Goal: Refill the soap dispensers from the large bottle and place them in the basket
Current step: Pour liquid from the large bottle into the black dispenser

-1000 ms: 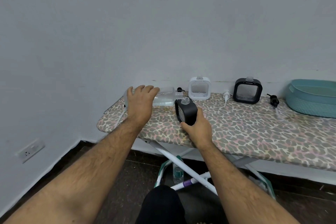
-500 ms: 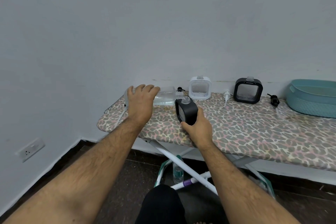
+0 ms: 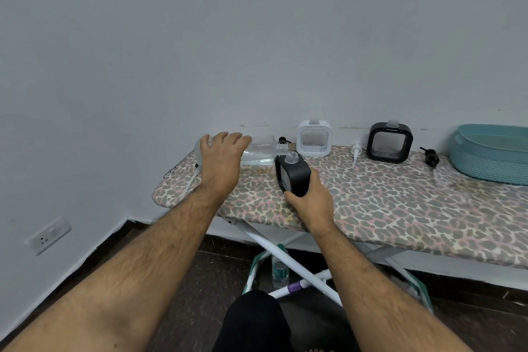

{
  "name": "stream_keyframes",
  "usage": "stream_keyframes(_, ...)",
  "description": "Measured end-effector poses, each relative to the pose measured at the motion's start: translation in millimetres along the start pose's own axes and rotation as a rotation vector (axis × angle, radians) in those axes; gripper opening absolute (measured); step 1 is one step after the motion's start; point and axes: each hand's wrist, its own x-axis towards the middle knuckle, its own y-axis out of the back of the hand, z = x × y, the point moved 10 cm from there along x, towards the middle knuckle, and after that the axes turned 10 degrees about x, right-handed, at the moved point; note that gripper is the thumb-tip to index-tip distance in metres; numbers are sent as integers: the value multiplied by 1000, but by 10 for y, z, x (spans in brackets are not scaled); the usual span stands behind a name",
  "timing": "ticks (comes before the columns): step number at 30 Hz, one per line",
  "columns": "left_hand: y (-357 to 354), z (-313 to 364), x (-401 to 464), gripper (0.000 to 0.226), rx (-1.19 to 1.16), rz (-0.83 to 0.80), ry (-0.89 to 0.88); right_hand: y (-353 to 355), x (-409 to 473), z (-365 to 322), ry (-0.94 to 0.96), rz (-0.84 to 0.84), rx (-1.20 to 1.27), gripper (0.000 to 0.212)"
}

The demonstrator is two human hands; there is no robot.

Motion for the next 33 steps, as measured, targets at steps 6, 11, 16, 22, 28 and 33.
stream_keyframes(6,0,-2,11,70,4,10,-4,20,-25,-21,-5,0,8,61)
stream_keyframes(11,-13,-9,15,72,4,22,-5,-2,-8,-2,-4,-7,10,62)
stream_keyframes(16,-8,-9,9,70,-4,25,4,20,-28,-28,-6,-1,14,60)
stream_keyframes(22,-70,-15,-49,70,-26,15,37,25,-33,-44,7,-3,5,63)
stream_keyframes(28,-101,-30,-107,73,-51,38,75,41,-53,-86,22,-3,-19,66)
stream_keyframes(33,-218,-34,-149,72,-44,-10,115,68,-76,-127,20,3,-19,64)
